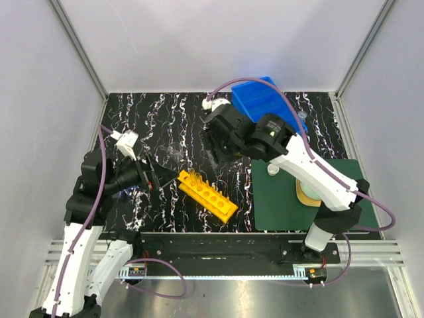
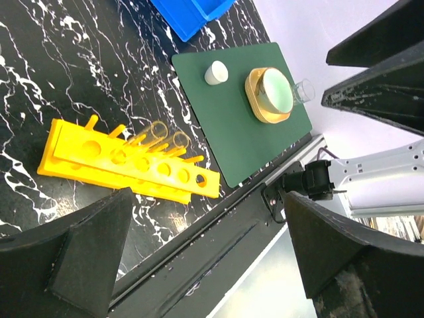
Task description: Organize the chemistry lab equipment
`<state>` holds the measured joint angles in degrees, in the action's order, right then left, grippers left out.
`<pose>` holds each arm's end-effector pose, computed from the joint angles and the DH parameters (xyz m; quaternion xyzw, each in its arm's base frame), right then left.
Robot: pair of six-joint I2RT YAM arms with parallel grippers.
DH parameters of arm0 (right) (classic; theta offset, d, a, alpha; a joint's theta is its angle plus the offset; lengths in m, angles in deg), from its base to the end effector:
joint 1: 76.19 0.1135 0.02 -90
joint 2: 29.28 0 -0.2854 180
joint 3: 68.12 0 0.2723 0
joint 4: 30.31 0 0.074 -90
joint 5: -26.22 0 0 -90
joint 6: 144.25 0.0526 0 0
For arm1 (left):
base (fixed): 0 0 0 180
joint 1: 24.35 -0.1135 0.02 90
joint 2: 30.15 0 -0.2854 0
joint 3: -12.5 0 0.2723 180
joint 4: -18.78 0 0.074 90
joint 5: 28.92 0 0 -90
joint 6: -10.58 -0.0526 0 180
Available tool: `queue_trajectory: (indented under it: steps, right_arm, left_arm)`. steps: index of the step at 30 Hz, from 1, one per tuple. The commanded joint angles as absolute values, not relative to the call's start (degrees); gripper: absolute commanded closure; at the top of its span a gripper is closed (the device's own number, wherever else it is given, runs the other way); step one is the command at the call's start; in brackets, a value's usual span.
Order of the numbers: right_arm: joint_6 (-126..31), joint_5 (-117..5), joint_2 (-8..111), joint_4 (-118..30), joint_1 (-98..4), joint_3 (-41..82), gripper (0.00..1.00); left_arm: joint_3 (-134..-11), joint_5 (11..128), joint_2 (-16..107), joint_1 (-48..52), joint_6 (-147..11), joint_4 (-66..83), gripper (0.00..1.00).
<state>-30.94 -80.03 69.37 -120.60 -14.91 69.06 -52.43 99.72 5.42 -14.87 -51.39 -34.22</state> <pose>0.1825 0.3025 0.4675 -0.2605 0.8995 0.1194 0.3297 0.1234 -0.0539 0.3669 0.0514 0.8087 -0.4282 0.4000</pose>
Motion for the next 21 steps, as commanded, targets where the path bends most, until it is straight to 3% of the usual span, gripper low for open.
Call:
queue_trajectory:
  steps: [1,12,16,21]
  right_arm:
    - [-31.57,-82.60,69.24,-115.20,-20.71,67.49,0.32]
    - [-35.36,-75.04,88.21,-110.19,-35.66,83.91,0.31]
    - [-35.89,-77.57,94.90,-110.27,-38.91,89.89,0.30]
    - [-32.99,-81.36,93.87,-108.97,-47.16,85.26,0.29]
  left_arm:
    - [-58.14,97.03,8.51,-15.12,-52.00,-32.36,0.01]
    - [-68.16,94.22,16.60,-15.12,-51.90,-33.32,0.01]
    - [-68.69,93.78,17.83,-15.12,-52.26,-33.41,0.01]
    - [-66.77,93.87,17.92,-15.12,-53.14,-33.42,0.01]
